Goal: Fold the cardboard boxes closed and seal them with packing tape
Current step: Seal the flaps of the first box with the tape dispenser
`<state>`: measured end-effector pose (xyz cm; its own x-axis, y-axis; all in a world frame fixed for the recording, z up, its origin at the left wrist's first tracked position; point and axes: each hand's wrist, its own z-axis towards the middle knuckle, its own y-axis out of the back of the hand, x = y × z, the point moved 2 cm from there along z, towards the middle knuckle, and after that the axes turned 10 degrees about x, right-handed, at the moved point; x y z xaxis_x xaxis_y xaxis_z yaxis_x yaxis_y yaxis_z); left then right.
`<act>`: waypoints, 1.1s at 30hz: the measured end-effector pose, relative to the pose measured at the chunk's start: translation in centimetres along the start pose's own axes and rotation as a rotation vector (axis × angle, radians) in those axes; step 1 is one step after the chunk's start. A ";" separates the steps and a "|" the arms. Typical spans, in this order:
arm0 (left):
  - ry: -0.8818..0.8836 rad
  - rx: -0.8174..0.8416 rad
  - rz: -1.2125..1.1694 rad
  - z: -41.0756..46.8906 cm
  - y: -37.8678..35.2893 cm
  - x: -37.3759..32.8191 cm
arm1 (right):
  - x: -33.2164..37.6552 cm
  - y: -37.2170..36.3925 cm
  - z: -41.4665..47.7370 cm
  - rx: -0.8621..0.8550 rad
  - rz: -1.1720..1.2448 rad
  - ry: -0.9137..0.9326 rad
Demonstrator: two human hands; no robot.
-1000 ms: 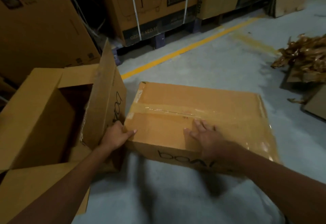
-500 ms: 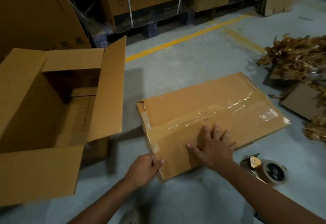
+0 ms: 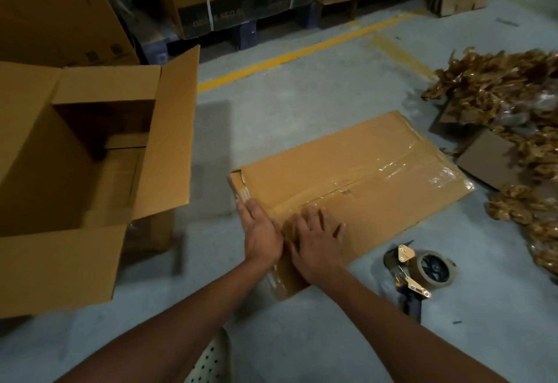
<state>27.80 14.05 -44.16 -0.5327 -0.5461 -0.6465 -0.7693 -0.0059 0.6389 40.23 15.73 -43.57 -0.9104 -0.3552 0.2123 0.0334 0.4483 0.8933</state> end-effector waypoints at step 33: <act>-0.627 -0.033 0.594 0.7 -13.8 -11.7 | -28.0 -13.2 -6.9 0.075 1.472 -1.044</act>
<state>44.47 21.12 -45.69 -0.9471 0.0969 -0.3058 -0.2960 0.1040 0.9495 68.11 14.13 -58.56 -0.0136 0.9195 0.3928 0.9773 -0.0708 0.1996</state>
